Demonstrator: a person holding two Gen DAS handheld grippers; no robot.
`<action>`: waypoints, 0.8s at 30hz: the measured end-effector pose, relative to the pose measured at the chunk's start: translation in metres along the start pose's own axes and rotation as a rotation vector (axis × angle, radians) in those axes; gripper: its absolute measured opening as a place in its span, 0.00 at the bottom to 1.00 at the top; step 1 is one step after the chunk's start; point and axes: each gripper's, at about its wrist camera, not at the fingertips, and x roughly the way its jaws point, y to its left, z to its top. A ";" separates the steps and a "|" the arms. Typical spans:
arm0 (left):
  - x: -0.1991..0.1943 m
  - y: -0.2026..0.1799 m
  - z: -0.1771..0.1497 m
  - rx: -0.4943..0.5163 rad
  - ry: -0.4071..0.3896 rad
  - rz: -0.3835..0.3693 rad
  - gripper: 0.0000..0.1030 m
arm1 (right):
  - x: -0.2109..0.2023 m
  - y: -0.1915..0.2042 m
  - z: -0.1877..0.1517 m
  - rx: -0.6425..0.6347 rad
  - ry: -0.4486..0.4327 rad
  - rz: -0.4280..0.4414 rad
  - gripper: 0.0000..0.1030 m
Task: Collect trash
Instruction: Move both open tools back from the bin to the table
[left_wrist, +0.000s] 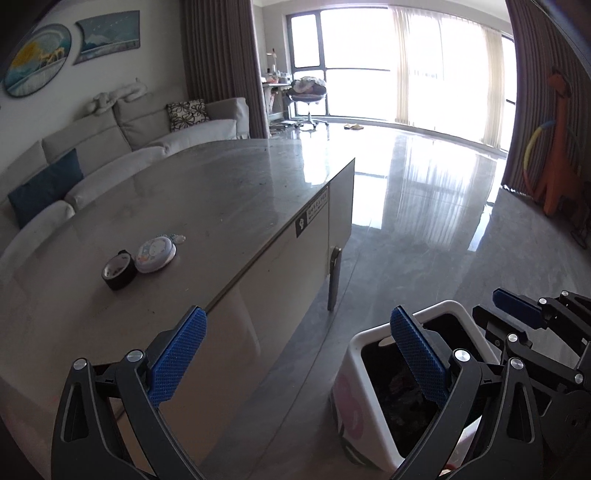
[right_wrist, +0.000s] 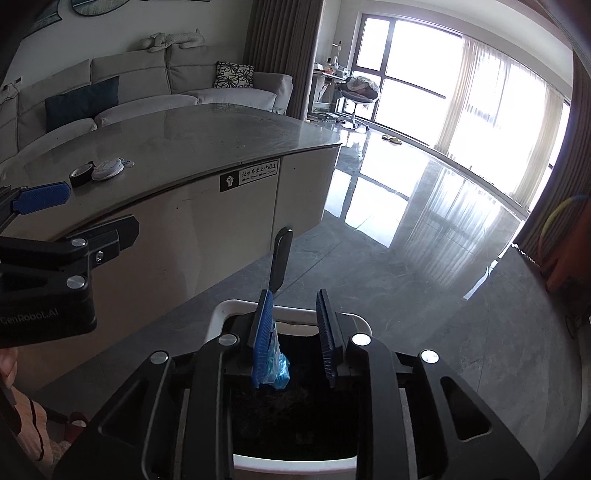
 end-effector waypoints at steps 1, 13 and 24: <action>0.000 0.002 0.000 -0.003 0.000 0.001 0.96 | 0.005 0.000 -0.001 0.004 0.024 -0.002 0.44; -0.011 0.012 0.000 -0.011 -0.027 0.000 0.96 | -0.002 0.001 0.002 0.024 -0.038 -0.018 0.96; -0.020 0.032 0.003 -0.051 -0.055 0.029 0.96 | -0.019 0.029 0.019 -0.052 -0.136 0.010 0.96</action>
